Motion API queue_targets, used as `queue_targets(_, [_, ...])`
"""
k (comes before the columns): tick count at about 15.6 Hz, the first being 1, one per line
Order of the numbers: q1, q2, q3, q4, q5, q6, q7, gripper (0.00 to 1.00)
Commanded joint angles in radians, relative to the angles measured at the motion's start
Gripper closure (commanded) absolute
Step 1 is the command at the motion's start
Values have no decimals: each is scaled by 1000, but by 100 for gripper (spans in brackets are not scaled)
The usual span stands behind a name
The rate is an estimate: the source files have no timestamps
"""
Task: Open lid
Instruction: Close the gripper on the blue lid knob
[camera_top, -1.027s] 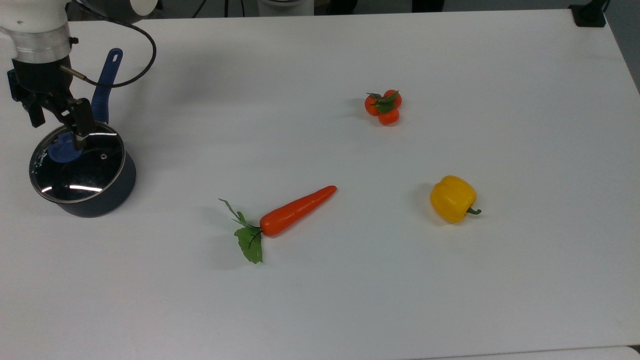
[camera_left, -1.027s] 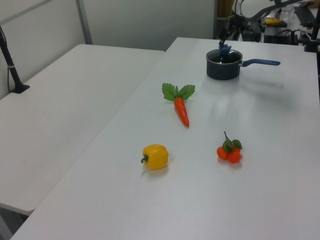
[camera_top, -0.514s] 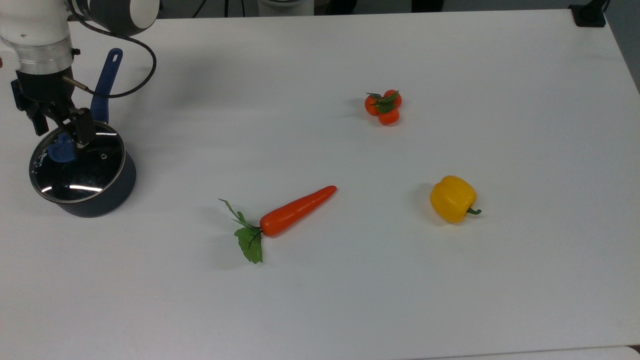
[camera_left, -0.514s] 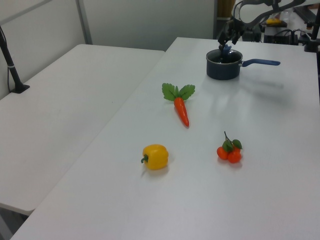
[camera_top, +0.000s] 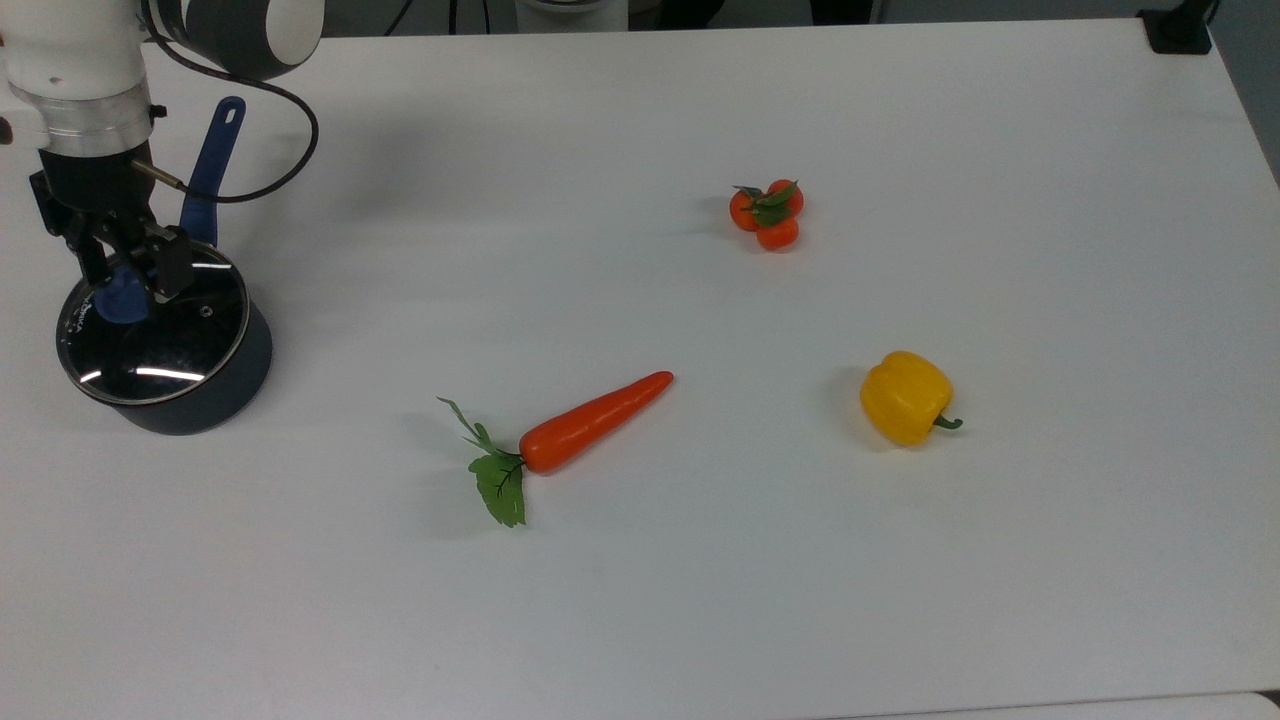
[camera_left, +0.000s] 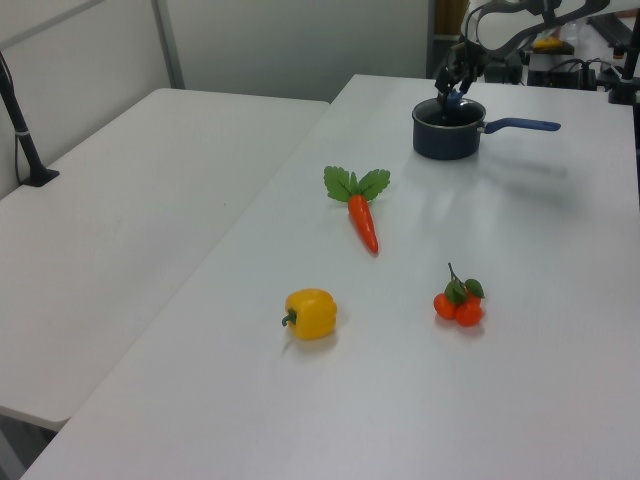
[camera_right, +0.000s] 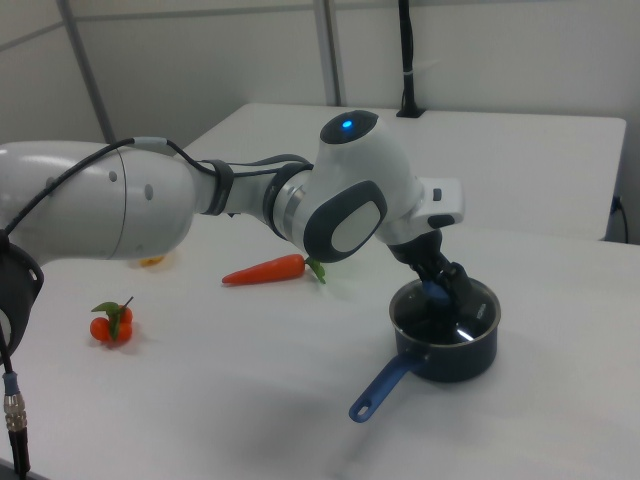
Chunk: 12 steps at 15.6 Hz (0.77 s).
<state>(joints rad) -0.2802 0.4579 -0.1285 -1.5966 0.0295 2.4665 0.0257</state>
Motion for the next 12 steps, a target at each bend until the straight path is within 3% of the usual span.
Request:
queue_targets(1, [9,1,3,1,6,28,8,33])
queue_targets(6, [9,-8,3,1,9,25,8,54])
queue_targets(12, [10,-93,3,-34,10,11,11,59])
